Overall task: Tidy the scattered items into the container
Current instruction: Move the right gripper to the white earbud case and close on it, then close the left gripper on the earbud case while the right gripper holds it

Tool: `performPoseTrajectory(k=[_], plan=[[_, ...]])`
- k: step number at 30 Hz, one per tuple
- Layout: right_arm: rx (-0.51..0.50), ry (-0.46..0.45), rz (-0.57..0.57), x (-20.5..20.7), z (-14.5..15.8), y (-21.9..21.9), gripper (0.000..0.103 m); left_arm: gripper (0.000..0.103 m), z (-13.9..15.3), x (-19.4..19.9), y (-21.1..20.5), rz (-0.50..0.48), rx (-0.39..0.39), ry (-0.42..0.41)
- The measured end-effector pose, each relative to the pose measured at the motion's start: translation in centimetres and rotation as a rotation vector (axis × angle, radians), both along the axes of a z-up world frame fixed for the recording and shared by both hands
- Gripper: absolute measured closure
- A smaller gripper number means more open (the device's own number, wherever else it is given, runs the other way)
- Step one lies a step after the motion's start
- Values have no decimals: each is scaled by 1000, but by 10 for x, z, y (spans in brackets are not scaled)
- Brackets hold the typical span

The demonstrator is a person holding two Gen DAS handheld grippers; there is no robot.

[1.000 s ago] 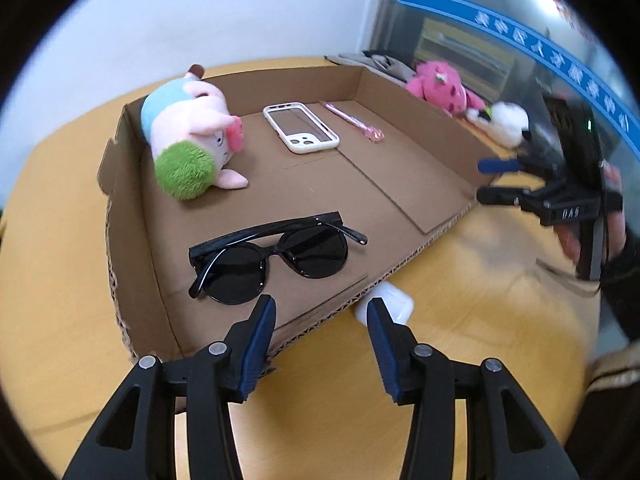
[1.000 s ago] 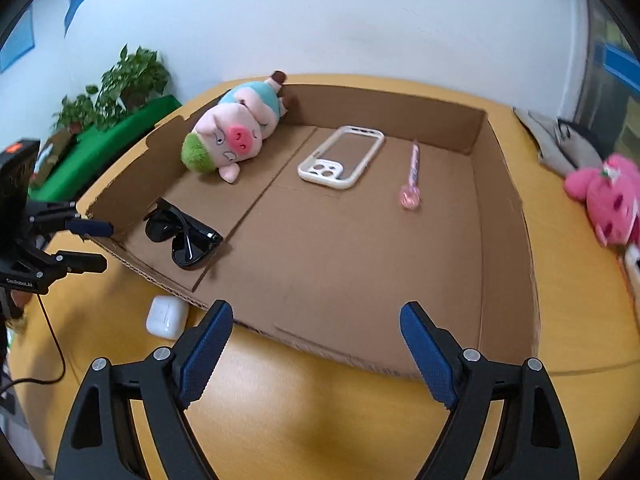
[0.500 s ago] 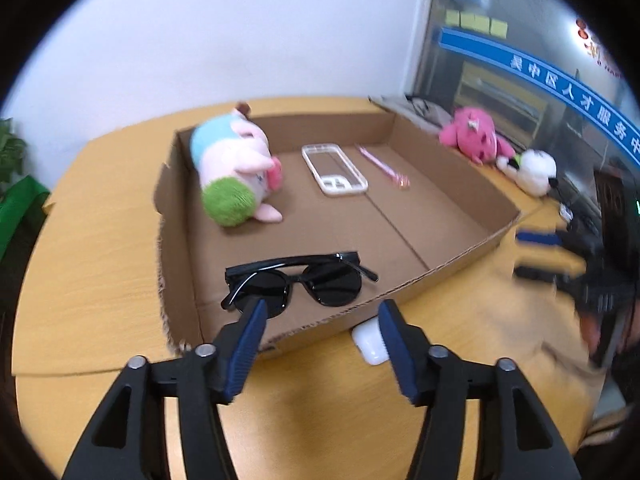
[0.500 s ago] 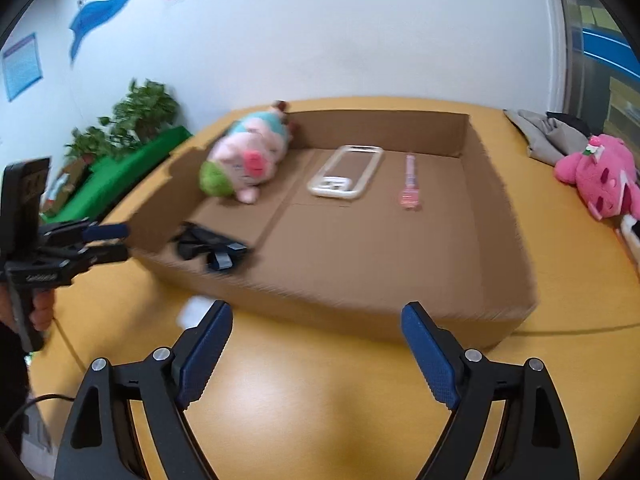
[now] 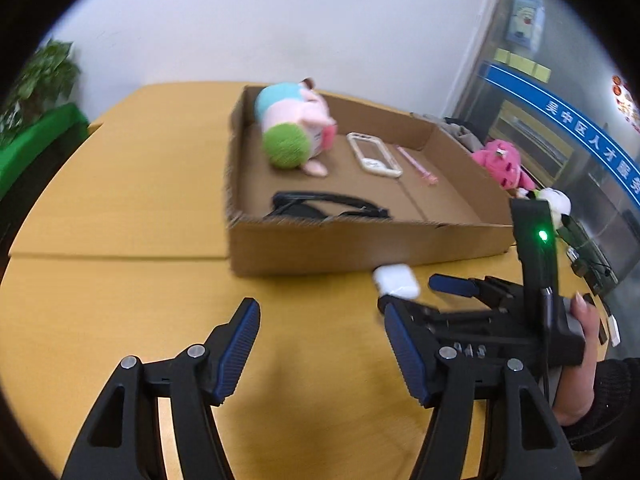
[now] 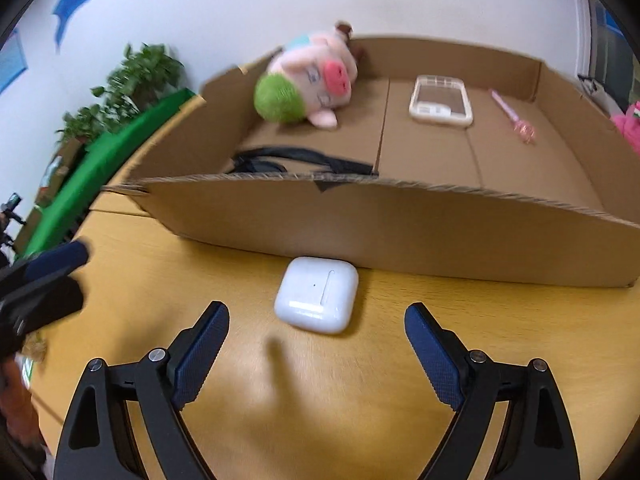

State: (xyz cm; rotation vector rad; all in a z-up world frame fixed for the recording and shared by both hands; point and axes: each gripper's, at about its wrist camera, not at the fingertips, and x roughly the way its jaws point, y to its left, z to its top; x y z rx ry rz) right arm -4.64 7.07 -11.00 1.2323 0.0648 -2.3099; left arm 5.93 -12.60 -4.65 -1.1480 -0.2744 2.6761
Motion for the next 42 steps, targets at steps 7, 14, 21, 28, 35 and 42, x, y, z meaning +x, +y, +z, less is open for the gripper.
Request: performPoseTrajectory(k=[7, 14, 21, 28, 35, 42], plan=[[98, 53, 20, -2, -2, -14, 48, 39, -8, 1, -7, -2, 46, -13], [87, 41, 56, 6, -1, -3, 52, 39, -14, -9, 9, -56, 116, -47], [27, 4, 70, 18, -1, 25, 52, 39, -36, -37, 39, -129, 326, -170], [-26, -31, 32, 24, 0, 61, 52, 39, -64, -74, 80, -180, 457, -355], [-98, -62, -6, 24, 0, 91, 52, 39, -78, -83, 110, -220, 586, -455], [-130, -52, 14, 29, 4, 99, 52, 74, -83, -84, 121, -193, 574, -484]])
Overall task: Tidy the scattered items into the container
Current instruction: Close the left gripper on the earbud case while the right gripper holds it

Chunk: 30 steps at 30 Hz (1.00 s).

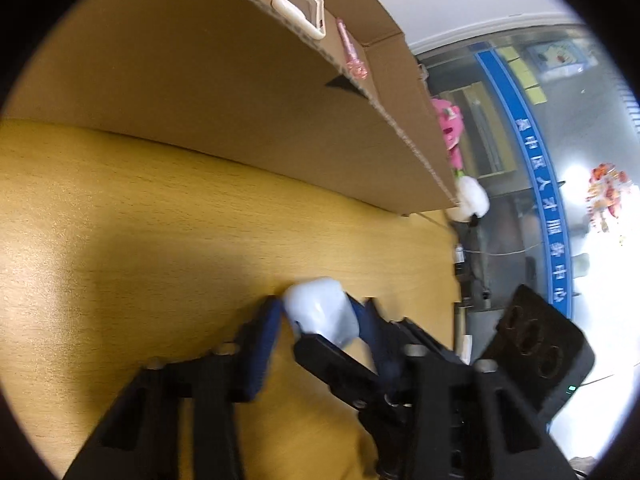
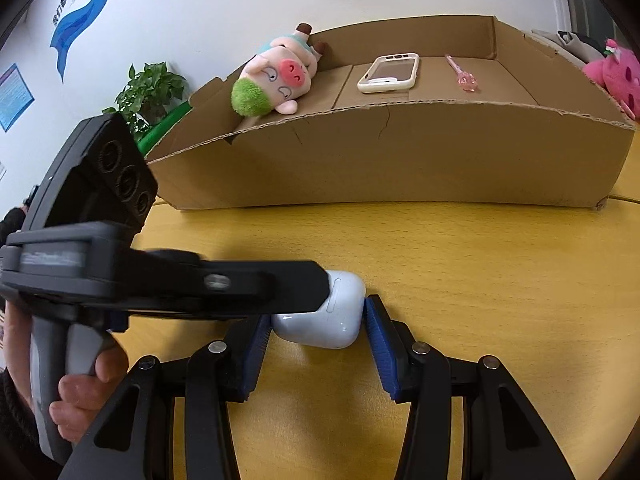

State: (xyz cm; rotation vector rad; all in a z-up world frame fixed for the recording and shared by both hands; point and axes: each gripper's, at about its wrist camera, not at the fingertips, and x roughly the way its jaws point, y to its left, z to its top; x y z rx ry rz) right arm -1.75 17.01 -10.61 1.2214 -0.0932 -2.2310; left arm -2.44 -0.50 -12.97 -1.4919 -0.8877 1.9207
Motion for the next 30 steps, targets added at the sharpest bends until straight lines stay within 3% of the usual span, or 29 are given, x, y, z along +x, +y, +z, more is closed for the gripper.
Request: performPoseTrajectory(k=[4, 17, 30], plan=[[-3, -7, 3, -1, -2, 4, 52, 80, 3, 2, 0, -2, -34, 13], [-9, 11, 42, 0, 11, 9, 53, 80, 37, 16, 9, -15, -161, 124], [-30, 191, 114, -4, 107, 12, 53, 82, 144, 10, 16, -45, -208, 376]])
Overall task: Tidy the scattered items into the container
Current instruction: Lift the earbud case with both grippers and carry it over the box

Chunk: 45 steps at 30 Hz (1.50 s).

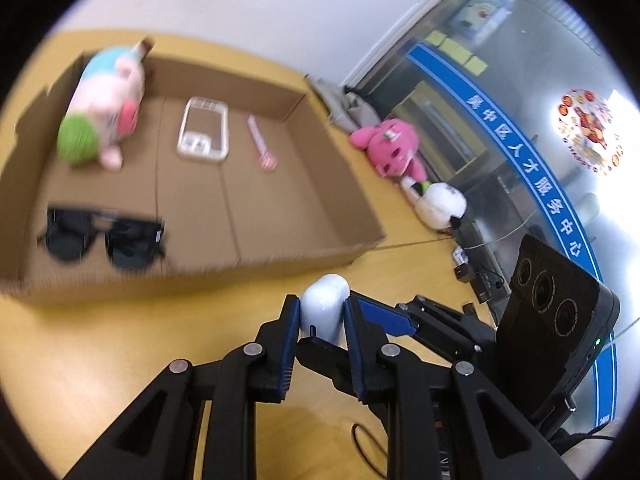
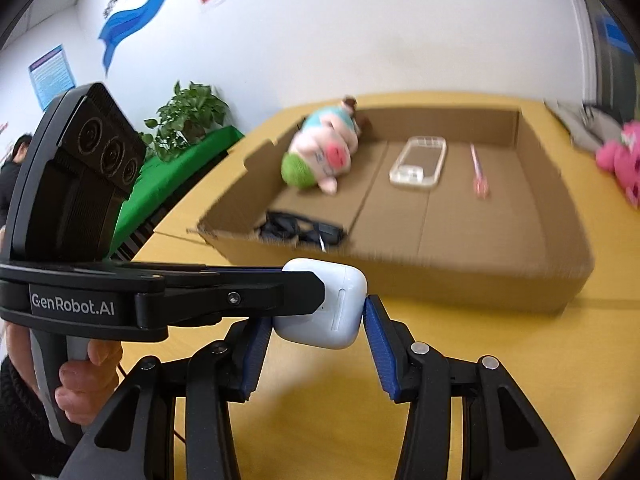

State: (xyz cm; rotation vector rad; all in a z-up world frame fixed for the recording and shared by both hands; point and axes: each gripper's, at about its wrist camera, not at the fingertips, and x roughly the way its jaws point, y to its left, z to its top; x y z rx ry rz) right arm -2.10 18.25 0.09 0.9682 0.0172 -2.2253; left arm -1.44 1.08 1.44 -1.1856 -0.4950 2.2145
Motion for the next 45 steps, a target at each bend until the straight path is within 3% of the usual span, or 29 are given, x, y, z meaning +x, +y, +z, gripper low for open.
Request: performPoseTrajectory(k=[10, 20, 27, 39, 45], plan=[[87, 86, 75, -47, 56, -13, 53, 82, 54, -44, 5, -35, -76, 119], [169, 66, 124, -113, 67, -37, 53, 82, 60, -106, -6, -63, -111, 113], [217, 13, 159, -155, 49, -57, 53, 83, 38, -145, -16, -77, -115, 53], [255, -170, 168, -208, -18, -71, 54, 83, -31, -195, -20, -64, -128, -120], [279, -233, 180, -224, -39, -76, 54, 83, -49, -209, -22, -62, -141, -182]])
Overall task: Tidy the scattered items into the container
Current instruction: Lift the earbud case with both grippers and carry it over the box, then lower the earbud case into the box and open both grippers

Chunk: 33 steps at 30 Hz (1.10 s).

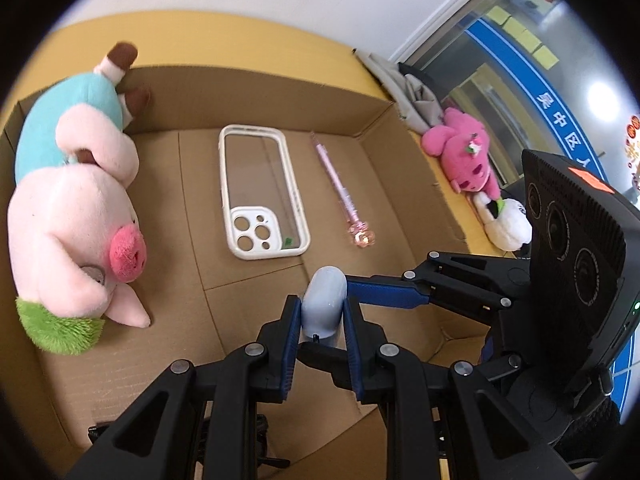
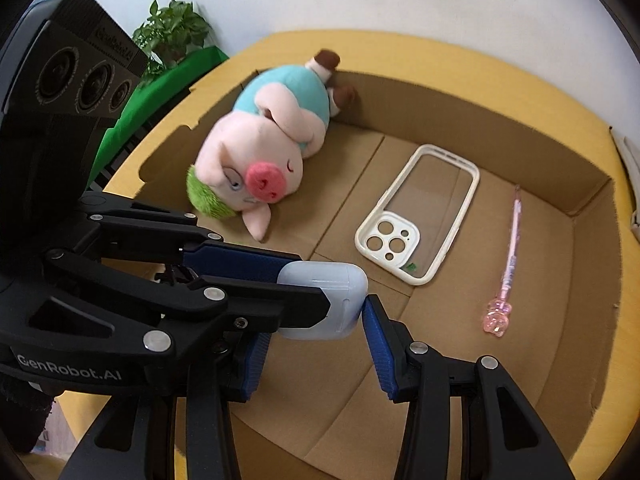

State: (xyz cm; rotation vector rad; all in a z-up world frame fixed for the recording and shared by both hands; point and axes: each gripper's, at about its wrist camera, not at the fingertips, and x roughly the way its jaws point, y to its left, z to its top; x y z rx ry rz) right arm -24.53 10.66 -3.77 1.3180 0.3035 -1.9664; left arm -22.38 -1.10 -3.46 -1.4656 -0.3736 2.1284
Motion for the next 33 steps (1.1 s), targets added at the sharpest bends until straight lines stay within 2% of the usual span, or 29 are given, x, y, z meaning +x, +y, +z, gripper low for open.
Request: performPoseTrajectory(k=[14, 29, 33], plan=[[43, -115, -1, -18, -41, -6, 54, 83, -39, -18, 3, -12, -7, -128], [67, -136, -14, -21, -57, -6, 54, 82, -53, -22, 2, -10, -24, -147], [72, -137, -14, -20, -59, -6, 54, 79, -54, -22, 1, 14, -73, -133]])
